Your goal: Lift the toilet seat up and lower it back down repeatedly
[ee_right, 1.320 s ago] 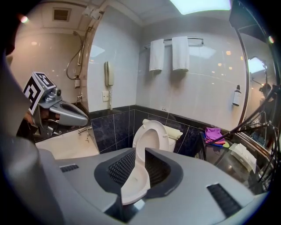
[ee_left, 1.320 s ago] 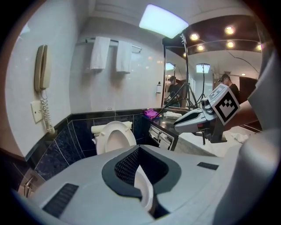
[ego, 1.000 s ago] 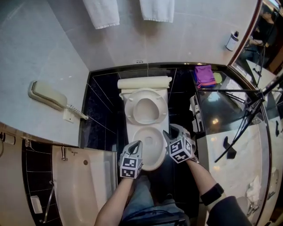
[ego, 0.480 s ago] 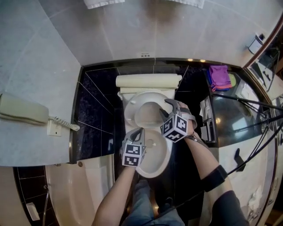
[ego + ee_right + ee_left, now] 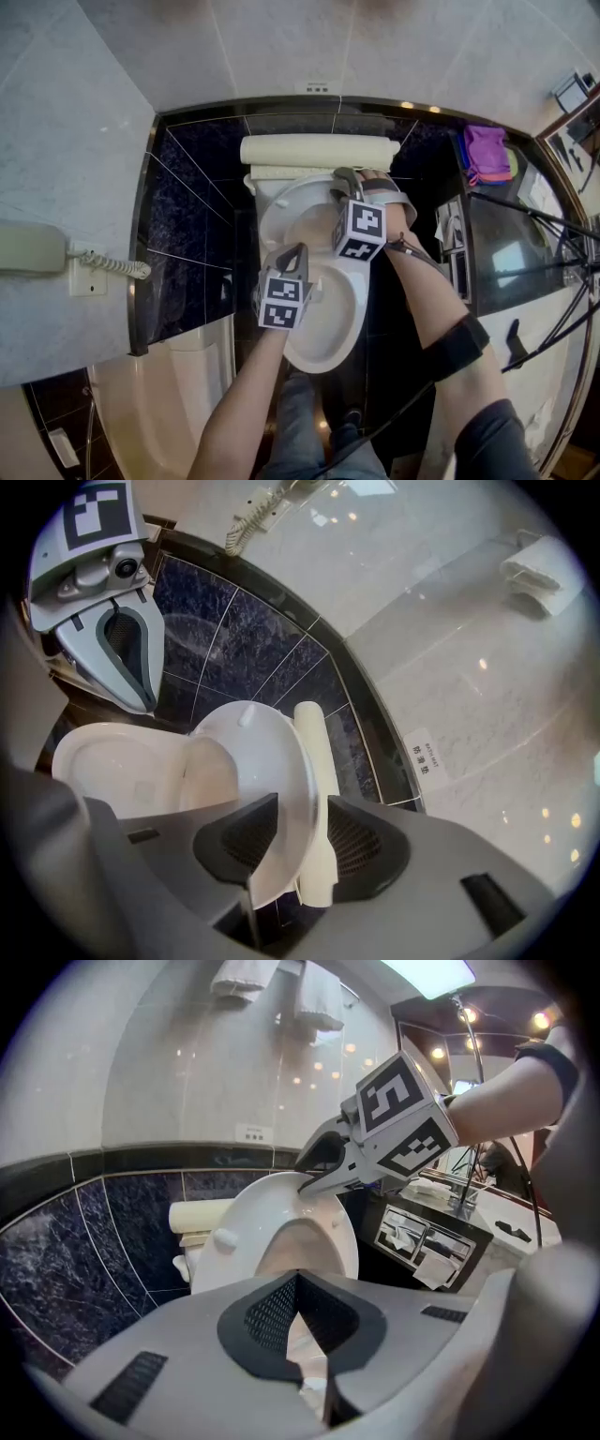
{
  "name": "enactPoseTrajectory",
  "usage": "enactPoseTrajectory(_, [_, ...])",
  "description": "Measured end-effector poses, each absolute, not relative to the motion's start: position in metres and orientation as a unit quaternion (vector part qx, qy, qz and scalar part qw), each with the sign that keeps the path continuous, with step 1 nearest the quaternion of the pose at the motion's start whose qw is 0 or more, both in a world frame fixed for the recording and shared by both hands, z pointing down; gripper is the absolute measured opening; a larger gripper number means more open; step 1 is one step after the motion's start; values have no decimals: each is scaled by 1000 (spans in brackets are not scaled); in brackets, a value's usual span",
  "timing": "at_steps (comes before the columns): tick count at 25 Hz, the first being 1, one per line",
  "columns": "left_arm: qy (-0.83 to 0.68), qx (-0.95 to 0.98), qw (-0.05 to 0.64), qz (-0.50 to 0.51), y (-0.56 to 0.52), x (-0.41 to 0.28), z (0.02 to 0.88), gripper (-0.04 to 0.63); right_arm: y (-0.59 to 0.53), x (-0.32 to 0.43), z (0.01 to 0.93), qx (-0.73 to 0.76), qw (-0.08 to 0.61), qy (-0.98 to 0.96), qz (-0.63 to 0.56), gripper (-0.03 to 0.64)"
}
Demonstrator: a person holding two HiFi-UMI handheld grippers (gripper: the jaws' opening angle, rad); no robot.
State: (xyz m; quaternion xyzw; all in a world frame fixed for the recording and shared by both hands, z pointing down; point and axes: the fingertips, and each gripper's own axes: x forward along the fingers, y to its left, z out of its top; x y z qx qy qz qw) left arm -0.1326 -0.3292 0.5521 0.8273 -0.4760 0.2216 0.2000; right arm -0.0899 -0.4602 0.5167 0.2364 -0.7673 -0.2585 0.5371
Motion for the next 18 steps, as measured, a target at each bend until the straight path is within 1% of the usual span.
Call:
enactPoseTrajectory(2, [-476, 826, 205, 220, -329, -133, 557, -9, -462, -92, 522, 228, 543, -764, -264, 133])
enactPoseTrajectory(18, [-482, 816, 228, 225, -307, -128, 578, -9, -442, -93, 515, 242, 530, -766, -273, 136])
